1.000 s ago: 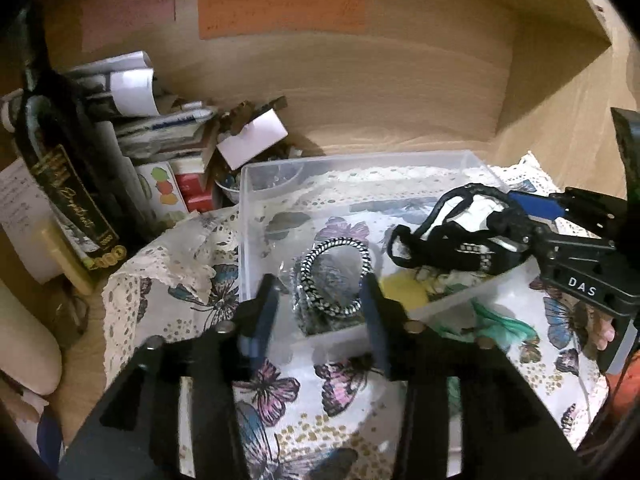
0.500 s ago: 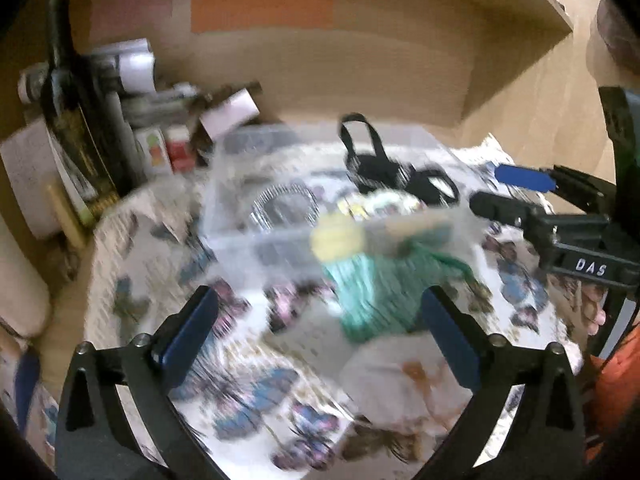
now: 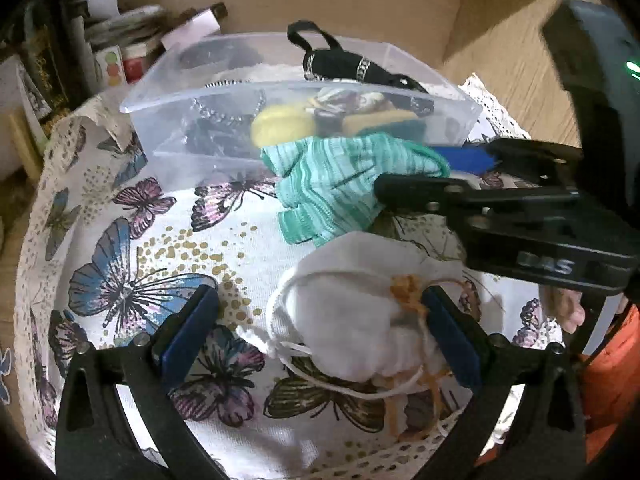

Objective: Organize soft objects
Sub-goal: 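Grasp the green knit glove with the right tool while the left grasps the white pouch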

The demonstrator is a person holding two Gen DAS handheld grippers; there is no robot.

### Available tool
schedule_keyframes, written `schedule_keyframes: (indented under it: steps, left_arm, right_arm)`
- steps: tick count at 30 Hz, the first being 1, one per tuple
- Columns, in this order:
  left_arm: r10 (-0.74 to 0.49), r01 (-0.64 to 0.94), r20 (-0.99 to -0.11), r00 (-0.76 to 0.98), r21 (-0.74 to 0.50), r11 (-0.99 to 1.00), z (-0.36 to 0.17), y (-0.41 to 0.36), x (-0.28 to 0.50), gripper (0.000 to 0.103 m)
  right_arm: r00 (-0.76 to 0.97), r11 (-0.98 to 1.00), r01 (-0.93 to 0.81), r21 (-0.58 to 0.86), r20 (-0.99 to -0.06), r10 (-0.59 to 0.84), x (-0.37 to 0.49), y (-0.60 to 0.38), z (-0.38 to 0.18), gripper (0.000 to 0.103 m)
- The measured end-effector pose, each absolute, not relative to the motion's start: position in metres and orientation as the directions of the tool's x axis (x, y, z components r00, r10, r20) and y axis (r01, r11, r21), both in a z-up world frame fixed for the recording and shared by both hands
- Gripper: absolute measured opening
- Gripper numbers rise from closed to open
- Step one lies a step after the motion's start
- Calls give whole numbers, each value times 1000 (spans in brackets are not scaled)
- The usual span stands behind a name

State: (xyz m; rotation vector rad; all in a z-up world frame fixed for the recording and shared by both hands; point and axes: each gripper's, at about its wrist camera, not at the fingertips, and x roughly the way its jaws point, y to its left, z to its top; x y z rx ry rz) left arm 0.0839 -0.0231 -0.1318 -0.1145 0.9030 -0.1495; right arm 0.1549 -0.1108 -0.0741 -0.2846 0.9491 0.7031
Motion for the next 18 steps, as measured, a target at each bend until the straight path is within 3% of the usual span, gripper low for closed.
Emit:
schedule_keyframes:
  steps: [2,5,8,18]
  left_arm:
    - [-194,96,-762,618,-172,980,-132,-24,79,68]
    - [-250,162,-751,612,-190,968,-127,-28,69,39]
    - [-235,168,-742,628,-165,972,-119,-25,64,27]
    - [-141,93,-668,731,-107,990,-75,5,62,24]
  right_arm:
    - [376,743,-665,77,-825,422,156,-108,-78,19]
    - [393,747,-661,76,-812,431,152,-113,-75,14]
    - [443,763,-645,48,-790,424,147,-121,-67,12]
    - [559,809,-586,54,-695,451,137,-155,-20,12]
